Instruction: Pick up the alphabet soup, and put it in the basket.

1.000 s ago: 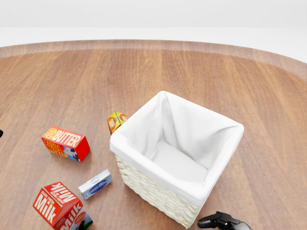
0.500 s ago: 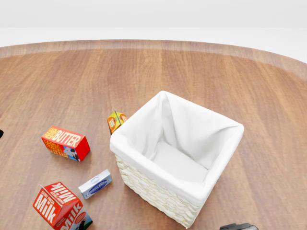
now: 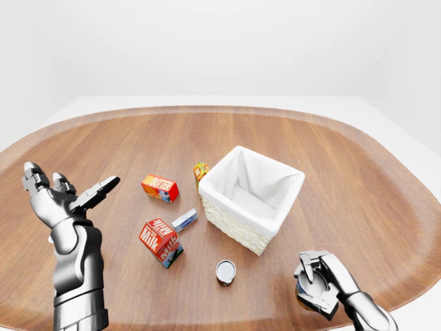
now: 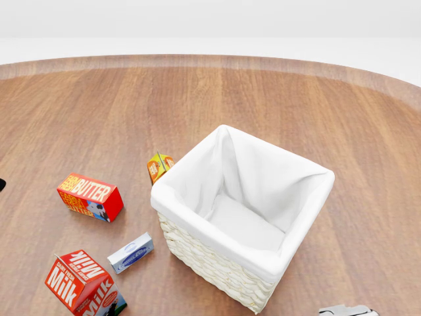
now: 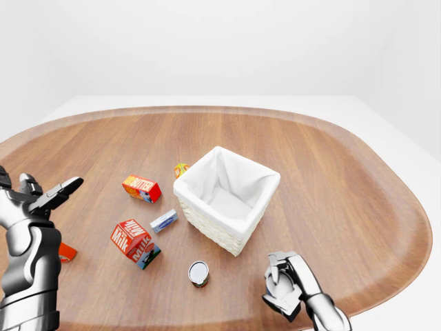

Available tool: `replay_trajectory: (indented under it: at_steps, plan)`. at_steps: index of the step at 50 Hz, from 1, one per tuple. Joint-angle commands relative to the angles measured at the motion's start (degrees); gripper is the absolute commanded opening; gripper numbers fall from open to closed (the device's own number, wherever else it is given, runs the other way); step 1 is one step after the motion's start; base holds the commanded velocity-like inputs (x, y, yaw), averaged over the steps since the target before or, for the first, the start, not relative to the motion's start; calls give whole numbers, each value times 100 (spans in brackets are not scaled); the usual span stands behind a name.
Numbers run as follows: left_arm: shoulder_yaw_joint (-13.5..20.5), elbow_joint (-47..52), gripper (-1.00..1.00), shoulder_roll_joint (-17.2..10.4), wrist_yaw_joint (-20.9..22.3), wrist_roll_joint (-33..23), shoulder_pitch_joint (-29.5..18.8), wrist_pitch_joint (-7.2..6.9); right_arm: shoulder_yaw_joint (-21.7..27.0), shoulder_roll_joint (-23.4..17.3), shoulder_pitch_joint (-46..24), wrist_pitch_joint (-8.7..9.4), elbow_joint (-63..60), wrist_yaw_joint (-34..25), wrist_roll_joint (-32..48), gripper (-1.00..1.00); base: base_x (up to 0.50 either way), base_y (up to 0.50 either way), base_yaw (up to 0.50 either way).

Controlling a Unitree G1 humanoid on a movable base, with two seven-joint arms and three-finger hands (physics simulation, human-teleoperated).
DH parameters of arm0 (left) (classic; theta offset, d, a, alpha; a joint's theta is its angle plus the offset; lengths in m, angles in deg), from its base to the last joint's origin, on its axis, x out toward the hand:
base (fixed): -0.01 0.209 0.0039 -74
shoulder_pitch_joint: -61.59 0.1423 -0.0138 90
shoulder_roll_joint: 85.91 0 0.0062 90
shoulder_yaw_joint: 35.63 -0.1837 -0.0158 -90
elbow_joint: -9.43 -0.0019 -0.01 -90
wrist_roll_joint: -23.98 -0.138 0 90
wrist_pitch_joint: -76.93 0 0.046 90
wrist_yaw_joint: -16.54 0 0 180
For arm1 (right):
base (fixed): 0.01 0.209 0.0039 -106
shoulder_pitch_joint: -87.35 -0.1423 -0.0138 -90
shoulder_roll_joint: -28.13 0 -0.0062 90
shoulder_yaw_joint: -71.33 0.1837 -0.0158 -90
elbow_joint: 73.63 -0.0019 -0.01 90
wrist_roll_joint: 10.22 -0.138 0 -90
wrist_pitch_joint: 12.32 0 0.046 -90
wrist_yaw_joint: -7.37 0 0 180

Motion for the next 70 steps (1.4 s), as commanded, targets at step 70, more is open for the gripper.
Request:
replay_trajectory:
  at_steps: [70]
  plan:
    - [-34, -105, 100, -7, -45, -63, -25, 45, -12, -663, -2009, 382, -4612, -511, 779, -100, 0, 0, 0]
